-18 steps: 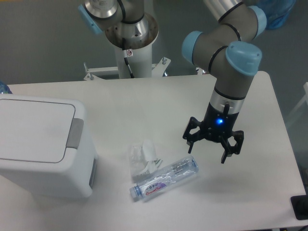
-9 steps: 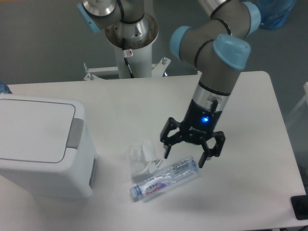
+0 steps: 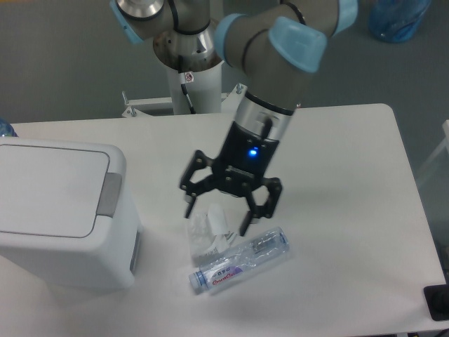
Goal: Open the trash can
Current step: 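Move the open gripper over to the trash can lid edge, then push the gripper finger against the lid edge to flip it open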
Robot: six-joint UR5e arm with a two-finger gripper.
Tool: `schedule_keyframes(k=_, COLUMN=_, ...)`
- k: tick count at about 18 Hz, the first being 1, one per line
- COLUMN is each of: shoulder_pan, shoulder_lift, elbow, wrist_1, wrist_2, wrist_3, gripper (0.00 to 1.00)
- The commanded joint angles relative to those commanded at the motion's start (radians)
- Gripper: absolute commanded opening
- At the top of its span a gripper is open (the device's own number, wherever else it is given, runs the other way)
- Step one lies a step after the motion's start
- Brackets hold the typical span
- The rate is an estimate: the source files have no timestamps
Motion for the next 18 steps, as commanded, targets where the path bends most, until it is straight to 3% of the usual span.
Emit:
schedule_keyframes(k=12, shoulder_pan=-0.087, shoulder_lift=0.005, elbow=-0.040, wrist_1=0.003, wrist_2=0.006, wrist_3=-0.017, gripper=1.00)
schedule_keyframes(k=18, shoulder_pan=-0.089, shoulder_lift=0.012, elbow=-0.066, wrist_1=0.015, wrist_2=0.005, wrist_3=-0.006, gripper=1.00)
